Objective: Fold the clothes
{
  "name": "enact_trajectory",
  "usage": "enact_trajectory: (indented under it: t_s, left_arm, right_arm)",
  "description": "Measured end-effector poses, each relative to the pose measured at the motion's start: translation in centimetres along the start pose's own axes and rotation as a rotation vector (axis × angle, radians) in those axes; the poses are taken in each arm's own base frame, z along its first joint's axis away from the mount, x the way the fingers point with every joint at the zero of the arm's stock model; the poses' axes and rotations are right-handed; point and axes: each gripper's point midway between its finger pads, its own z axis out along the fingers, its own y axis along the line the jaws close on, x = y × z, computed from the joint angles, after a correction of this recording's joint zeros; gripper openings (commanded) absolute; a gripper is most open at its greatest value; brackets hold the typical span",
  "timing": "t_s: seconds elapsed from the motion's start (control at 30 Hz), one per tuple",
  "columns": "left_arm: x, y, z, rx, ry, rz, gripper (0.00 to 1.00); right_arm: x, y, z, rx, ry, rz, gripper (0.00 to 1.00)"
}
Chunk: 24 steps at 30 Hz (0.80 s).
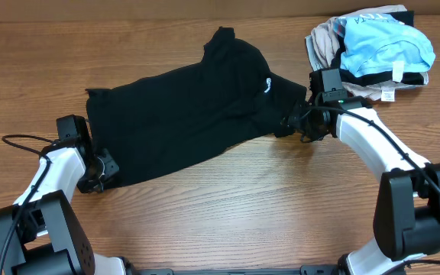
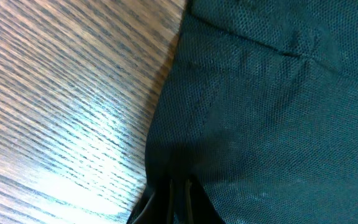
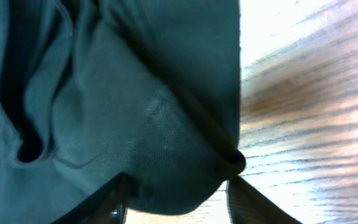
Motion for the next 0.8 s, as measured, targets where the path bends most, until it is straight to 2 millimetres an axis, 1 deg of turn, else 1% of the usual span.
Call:
enact_trajectory:
  t_s: [0.13, 0.2, 0.33, 0.4, 0.47, 0.53, 0.6, 0.73, 0.8]
  left_arm:
    - [0.0, 0.0, 0.0, -0.001, 0.003, 0.000, 0.04]
    - [0.0, 0.0, 0.0, -0.001, 0.004, 0.000, 0.04]
    - [0.0, 0.0, 0.0, -0.002, 0.005, 0.012, 0.04]
    - [0.0, 0.0, 0.0, -0.002, 0.005, 0.016, 0.04]
    - [0.0, 0.0, 0.0, -0.002, 0.005, 0.020, 0.04]
    - [0.0, 0.0, 0.0, -0.002, 0.005, 0.023, 0.04]
    - [0.0, 0.0, 0.0, -0.002, 0.005, 0.029, 0.04]
    - [0.0, 0.0, 0.0, -0.002, 0.005, 0.037, 0.04]
    - [0.0, 0.0, 0.0, -0.002, 0.005, 0.037, 0.04]
  right_arm:
    - [-0.1, -0.5, 0.4, 0.024, -0.004, 0.001, 0.17]
    - [0.0, -0.7, 0.4, 0.033, -0.002, 0.010, 0.08]
    - [0.7, -1.7, 0.1, 0.065, 0.028, 0.023, 0.06]
    - [1.1, -2.3, -0.5, 0.083, 0.045, 0.030, 0.06]
    - [1.2, -2.8, -1.8, 0.096, 0.046, 0.038, 0.08]
    - [1.0, -2.9, -2.9, 0.095, 0.027, 0.043, 0.19]
    - [0.5, -2.8, -3.8, 0.085, -0.001, 0.039, 0.24]
    - [0.2, -2.9, -4.1, 0.086, -0.015, 0.037, 0.35]
    - [0.1, -2.8, -4.0, 0.083, -0.022, 0.036, 0.44]
